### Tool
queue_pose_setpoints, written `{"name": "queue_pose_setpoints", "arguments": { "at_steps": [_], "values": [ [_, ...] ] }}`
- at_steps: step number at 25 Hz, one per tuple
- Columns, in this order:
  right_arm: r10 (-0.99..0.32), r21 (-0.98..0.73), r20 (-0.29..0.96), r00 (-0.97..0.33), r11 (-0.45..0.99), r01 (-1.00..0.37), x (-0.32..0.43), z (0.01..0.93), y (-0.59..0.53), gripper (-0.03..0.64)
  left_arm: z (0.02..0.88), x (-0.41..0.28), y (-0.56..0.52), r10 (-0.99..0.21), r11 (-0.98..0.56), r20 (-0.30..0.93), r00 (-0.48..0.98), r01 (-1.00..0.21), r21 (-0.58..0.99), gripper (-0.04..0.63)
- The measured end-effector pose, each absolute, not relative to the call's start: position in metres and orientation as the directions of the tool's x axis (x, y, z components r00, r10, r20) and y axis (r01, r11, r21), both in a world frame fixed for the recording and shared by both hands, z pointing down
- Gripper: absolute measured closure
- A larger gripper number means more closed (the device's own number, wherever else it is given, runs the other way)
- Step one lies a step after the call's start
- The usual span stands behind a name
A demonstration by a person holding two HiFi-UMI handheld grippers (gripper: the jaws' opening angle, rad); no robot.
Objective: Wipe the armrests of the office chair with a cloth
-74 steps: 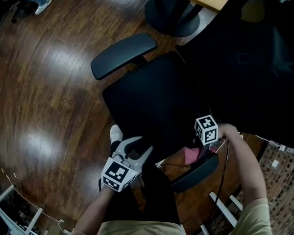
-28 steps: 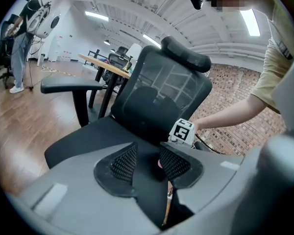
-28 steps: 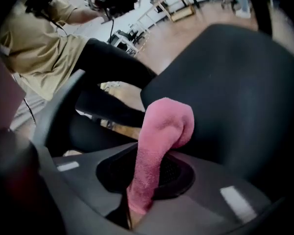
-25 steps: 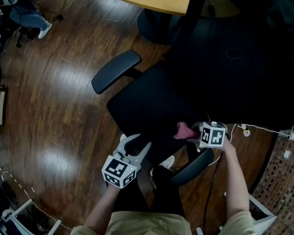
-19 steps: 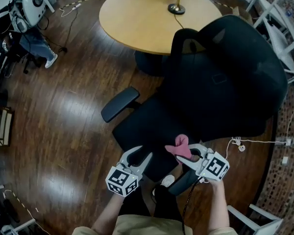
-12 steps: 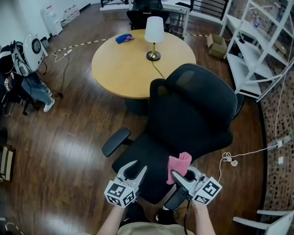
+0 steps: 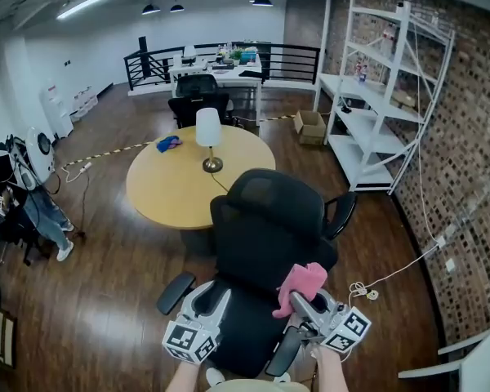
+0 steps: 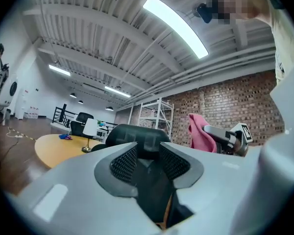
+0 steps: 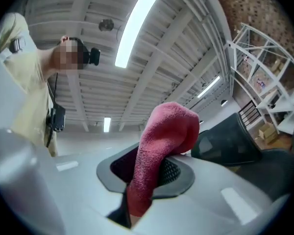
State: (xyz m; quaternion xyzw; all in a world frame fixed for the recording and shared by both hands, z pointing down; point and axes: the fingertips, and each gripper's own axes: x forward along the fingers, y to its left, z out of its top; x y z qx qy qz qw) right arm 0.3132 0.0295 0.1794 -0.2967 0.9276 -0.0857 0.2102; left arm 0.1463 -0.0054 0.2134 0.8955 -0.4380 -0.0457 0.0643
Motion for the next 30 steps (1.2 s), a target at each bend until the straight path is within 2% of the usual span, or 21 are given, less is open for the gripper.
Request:
{"name": "queue_pose_setpoints", "arguments": {
  "at_steps": [3,13,17,22,30],
  "values": [
    [-0.569,-0.276,-0.412,-0.711,0.822,-0.498,0.325,0.164,0.039,0.549,0.192,0.157,-0.012,-0.782,-0.622,-0.062,0.620,-0.772,0.129,0.472],
    [-0.687,-0.063,-0.261,-0.678,0.713,-0.698,0.313,0.166,0.035,0.526,0.169,0.158,-0.011,-0.865,-0.498,-0.096,0.493,-0.866,0.037,0.456],
    [-0.804,0.027,-0.163,-0.571,0.575,-0.818,0.319,0.175,0.022,0.531,0.172,0.153,-0.008,-0.892,-0.448,-0.084,0.445,-0.894,0.015,0.419],
    [-0.908,0.162,-0.066,-0.414,0.400,-0.902,0.329,0.184,0.010,0.537,0.179,0.145,-0.009,-0.913,-0.405,-0.073,0.403,-0.914,0.021,0.414],
    [-0.972,0.067,-0.062,-0.228,0.224,-0.972,0.363,0.190,0.010,0.541,0.187,0.146,-0.008,-0.925,-0.376,-0.048,0.376,-0.927,-0.008,0.378]
  ]
}}
